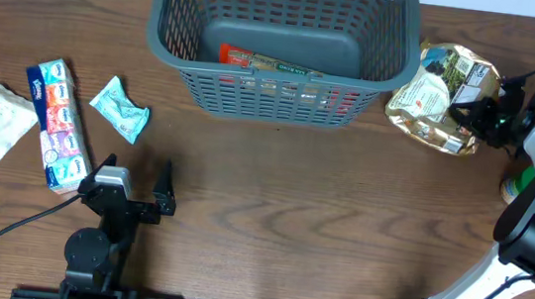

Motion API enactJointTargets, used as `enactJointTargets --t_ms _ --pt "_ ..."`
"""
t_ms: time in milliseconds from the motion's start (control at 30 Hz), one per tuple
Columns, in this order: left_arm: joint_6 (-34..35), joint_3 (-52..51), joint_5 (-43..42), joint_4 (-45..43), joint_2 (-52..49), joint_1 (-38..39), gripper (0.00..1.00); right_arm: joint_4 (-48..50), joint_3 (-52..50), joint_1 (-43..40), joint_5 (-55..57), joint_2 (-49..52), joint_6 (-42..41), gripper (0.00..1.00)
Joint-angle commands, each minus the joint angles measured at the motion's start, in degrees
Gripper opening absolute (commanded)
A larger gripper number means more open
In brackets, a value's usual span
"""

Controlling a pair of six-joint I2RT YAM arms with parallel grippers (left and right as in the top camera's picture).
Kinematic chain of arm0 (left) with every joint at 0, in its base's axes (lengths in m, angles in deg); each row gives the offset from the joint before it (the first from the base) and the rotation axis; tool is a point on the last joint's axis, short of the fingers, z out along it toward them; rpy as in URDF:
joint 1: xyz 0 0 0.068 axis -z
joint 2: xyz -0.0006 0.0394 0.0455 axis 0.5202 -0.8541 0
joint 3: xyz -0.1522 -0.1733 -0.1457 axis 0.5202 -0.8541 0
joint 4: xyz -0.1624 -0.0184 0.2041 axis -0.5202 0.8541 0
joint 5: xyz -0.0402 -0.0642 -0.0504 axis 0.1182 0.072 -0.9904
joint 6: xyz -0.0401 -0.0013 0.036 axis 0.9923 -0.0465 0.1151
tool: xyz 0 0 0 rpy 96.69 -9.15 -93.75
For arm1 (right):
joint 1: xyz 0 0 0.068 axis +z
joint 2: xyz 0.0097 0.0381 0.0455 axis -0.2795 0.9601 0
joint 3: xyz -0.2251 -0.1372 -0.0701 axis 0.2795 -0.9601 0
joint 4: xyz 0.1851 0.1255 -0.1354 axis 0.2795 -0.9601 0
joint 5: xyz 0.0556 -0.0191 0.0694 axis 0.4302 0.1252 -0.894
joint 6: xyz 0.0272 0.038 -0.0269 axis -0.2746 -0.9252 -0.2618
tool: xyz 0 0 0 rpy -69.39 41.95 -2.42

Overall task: Pack container
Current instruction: 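Move the right gripper to the gold coffee pouch and grasp it, then carry the coffee pouch into the basket and release it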

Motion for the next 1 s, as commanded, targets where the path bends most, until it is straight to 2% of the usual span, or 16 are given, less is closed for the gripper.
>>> enactJointTargets --t_ms 0,300,467,600,767,833,967 --pt "0.55 -1.03 -0.02 1.88 -0.24 0.17 0.98 -0.33 0.92 0.87 3.98 -7.02 -1.46 0.01" --pt "0.55 -1.03 -0.02 1.88 -0.24 0.17 0.98 -4.44 9.40 3.56 13.18 -23.96 0.59 0.01" --pt "0.55 -1.03 -0.02 1.88 -0.24 0.17 0.98 -12.02 17.27 7.43 16.52 -27.78 3.15 0.01" --pt "0.55 -1.03 -0.02 1.88 -0.24 0.17 0.98 -16.00 25.97 13.75 26.86 -29.24 4.22 0.01" --pt "0.55 -1.03 -0.02 1.88 -0.24 0.17 0.98 -13.60 35.60 24.98 43.85 -29.73 8.63 0.01" --pt "0.55 -1.03 -0.02 1.88 -0.24 0.17 0.98 -10.12 37.09 29.64 46.77 -29.73 12.72 0.01" --pt "0.55 -1.03 -0.02 1.88 -0.24 0.17 0.99 -5.46 37.22 36.00 45.70 -29.05 20.50 0.01"
